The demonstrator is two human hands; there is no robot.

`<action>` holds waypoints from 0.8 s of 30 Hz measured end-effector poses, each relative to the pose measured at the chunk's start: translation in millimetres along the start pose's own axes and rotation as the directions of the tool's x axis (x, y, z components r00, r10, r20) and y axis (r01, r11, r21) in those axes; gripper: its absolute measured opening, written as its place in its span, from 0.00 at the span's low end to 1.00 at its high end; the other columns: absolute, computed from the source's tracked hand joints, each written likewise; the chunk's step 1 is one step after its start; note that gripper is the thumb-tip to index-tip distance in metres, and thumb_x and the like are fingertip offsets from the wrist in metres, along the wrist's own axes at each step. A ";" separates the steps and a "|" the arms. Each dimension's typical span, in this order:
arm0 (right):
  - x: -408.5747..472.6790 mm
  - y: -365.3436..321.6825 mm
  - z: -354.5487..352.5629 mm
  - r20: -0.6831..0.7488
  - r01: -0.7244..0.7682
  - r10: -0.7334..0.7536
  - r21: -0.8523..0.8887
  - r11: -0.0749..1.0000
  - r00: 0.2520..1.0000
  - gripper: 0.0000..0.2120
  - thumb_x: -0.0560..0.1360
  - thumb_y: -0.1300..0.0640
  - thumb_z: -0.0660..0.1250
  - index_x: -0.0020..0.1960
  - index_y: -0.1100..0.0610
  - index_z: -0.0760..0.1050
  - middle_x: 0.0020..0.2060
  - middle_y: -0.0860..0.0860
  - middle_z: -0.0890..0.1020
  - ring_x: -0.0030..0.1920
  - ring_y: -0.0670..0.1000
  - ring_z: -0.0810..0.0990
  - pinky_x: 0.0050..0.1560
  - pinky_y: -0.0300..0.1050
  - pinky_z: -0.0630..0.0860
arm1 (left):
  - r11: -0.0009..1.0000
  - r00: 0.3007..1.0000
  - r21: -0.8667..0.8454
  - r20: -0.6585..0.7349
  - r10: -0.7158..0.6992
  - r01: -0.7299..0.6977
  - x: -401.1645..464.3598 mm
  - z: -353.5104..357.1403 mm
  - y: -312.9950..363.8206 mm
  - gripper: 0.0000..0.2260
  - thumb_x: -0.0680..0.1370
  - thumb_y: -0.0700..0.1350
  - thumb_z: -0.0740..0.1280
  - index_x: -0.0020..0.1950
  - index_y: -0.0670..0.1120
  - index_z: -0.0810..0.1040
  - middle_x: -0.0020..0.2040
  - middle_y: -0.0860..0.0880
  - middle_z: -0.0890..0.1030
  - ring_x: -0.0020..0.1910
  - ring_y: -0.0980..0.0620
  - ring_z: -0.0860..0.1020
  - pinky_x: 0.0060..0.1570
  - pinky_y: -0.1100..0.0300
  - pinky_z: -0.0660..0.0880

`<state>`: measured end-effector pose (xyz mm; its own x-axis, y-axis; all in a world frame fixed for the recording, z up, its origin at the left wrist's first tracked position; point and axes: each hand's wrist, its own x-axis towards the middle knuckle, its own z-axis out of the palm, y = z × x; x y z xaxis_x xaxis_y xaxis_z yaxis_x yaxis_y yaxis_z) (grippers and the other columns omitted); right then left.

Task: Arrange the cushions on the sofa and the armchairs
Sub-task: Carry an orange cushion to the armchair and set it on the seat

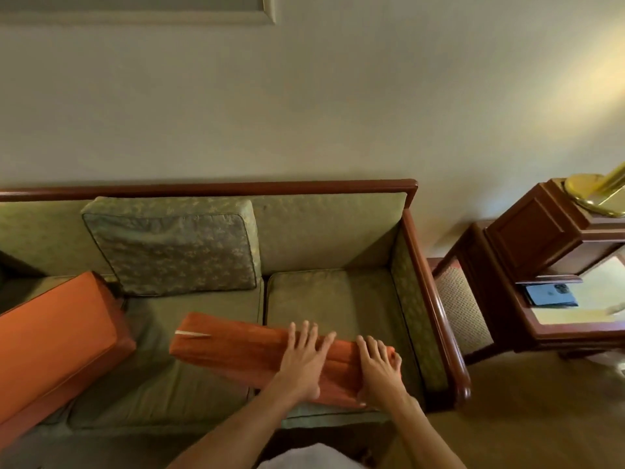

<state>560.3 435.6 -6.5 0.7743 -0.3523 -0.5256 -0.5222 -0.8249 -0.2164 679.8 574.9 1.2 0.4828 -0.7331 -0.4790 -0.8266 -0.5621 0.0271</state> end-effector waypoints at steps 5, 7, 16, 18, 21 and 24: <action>-11.9 19.0 15.6 -0.093 -0.013 0.018 0.049 0.999 0.995 0.41 0.77 0.48 0.69 0.80 0.52 0.48 0.79 0.53 0.55 0.79 0.57 0.49 0.76 0.62 0.50 | 0.995 0.999 0.089 -0.026 -0.044 0.046 7.9 12.0 98.4 0.46 0.76 0.57 0.70 0.81 0.43 0.44 0.79 0.35 0.53 0.78 0.33 0.50 0.73 0.30 0.39; -16.1 18.4 19.5 -0.138 0.005 -0.004 0.005 1.000 0.990 0.41 0.73 0.46 0.72 0.79 0.53 0.55 0.75 0.53 0.64 0.75 0.58 0.60 0.71 0.62 0.59 | 0.997 0.997 0.069 -0.065 -0.028 0.032 3.8 17.6 90.6 0.45 0.75 0.56 0.72 0.80 0.44 0.47 0.78 0.38 0.57 0.77 0.36 0.54 0.75 0.33 0.42; -9.9 0.0 -5.9 -0.239 -0.005 0.003 -0.008 1.000 0.971 0.33 0.65 0.48 0.74 0.66 0.52 0.68 0.61 0.51 0.73 0.64 0.57 0.70 0.55 0.60 0.66 | 0.993 0.968 -0.069 -0.240 0.072 -0.091 17.1 3.6 50.4 0.33 0.72 0.53 0.71 0.73 0.50 0.63 0.70 0.49 0.69 0.70 0.46 0.66 0.71 0.45 0.57; -13.4 -5.9 -27.8 -0.229 -0.009 0.009 -0.001 1.000 0.973 0.32 0.67 0.48 0.73 0.67 0.53 0.66 0.63 0.51 0.72 0.66 0.56 0.68 0.59 0.61 0.64 | 0.987 0.962 -0.097 -0.251 0.104 -0.132 20.9 -13.0 40.5 0.32 0.70 0.54 0.71 0.71 0.51 0.64 0.68 0.51 0.70 0.67 0.47 0.67 0.67 0.47 0.60; -23.1 -22.1 -68.6 -0.329 -0.021 0.017 -0.010 1.000 0.944 0.29 0.64 0.44 0.71 0.62 0.52 0.70 0.57 0.50 0.74 0.61 0.56 0.71 0.56 0.60 0.64 | 0.968 0.944 -0.143 -0.290 0.159 -0.207 23.9 -48.2 19.6 0.32 0.67 0.57 0.70 0.68 0.53 0.66 0.63 0.55 0.72 0.64 0.50 0.69 0.61 0.50 0.63; -43.4 -49.6 -115.5 -0.505 0.023 -0.049 -0.058 0.998 0.862 0.29 0.59 0.41 0.70 0.57 0.51 0.72 0.51 0.48 0.75 0.57 0.54 0.73 0.55 0.58 0.65 | 0.883 0.863 -0.285 -0.456 0.217 -0.373 9.7 -88.4 -9.4 0.28 0.63 0.62 0.63 0.61 0.55 0.67 0.57 0.57 0.75 0.58 0.51 0.72 0.53 0.52 0.68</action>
<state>593.9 440.7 122.1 0.8734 -0.4863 -0.0267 -0.4826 -0.8570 -0.1806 717.8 539.2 73.8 0.3692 -0.9293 -0.0071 -0.8277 -0.3323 0.4521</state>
